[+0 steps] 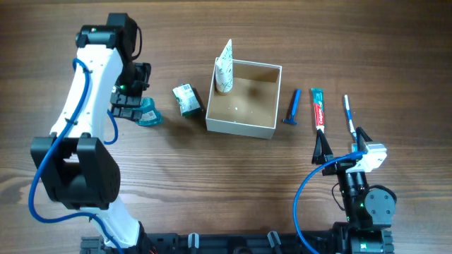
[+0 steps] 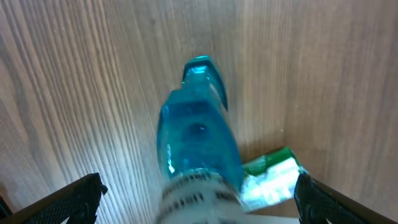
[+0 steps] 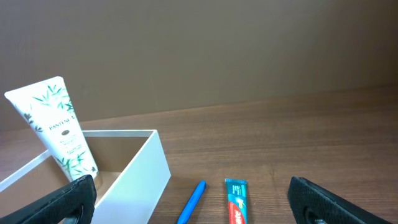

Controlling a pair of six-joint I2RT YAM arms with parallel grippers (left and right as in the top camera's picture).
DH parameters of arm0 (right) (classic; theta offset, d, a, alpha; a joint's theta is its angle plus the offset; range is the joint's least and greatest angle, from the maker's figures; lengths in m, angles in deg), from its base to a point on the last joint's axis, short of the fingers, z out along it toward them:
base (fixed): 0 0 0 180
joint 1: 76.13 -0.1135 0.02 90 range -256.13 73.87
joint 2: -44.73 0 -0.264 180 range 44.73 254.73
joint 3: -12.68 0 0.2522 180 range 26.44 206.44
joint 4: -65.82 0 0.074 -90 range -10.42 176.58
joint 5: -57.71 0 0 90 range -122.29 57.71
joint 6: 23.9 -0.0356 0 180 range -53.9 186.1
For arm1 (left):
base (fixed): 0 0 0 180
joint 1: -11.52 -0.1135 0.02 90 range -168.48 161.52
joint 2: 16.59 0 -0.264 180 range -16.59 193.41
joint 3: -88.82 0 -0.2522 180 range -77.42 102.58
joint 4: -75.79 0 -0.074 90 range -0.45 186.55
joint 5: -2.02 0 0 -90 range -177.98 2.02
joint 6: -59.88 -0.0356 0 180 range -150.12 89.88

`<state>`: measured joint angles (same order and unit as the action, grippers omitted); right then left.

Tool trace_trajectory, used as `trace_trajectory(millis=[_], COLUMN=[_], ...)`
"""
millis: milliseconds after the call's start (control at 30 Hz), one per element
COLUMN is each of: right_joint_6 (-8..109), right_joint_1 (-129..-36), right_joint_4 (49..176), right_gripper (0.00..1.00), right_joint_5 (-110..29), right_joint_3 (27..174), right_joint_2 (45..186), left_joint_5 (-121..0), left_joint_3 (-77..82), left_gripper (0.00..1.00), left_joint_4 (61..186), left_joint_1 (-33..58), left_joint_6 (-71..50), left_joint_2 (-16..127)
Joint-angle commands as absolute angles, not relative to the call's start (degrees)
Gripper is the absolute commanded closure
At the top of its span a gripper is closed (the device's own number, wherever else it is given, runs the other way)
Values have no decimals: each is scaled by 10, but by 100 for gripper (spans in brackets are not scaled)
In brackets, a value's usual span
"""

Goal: Pack container
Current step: 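Lower the left gripper around the mouthwash bottle and close on it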

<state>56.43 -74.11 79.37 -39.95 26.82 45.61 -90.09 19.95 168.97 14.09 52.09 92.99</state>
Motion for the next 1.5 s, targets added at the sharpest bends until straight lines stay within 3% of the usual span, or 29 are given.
trace_trajectory(millis=[0, 667, 733, 900, 1467], right_joint_6=[571, 571, 571, 571, 571], right_joint_1=[-744, -744, -744, -744, -744], right_joint_4=[791, 791, 791, 791, 791], right_gripper=[0, 0, 0, 0, 0], right_joint_5=[-391, -391, -391, -391, -391], right_joint_3=[267, 267, 267, 267, 267], right_joint_2=[449, 449, 449, 449, 449], left_joint_5=[-898, -922, -921, -921, -921], left_joint_3=[165, 155, 155, 155, 155], left_gripper=[0, 1, 12, 27, 56], left_joint_4=[1677, 1652, 1649, 1648, 1644], left_joint_1=[138, 126, 126, 127, 128], left_joint_6=[533, 533, 533, 533, 533], left_joint_2=[922, 922, 922, 922, 922])
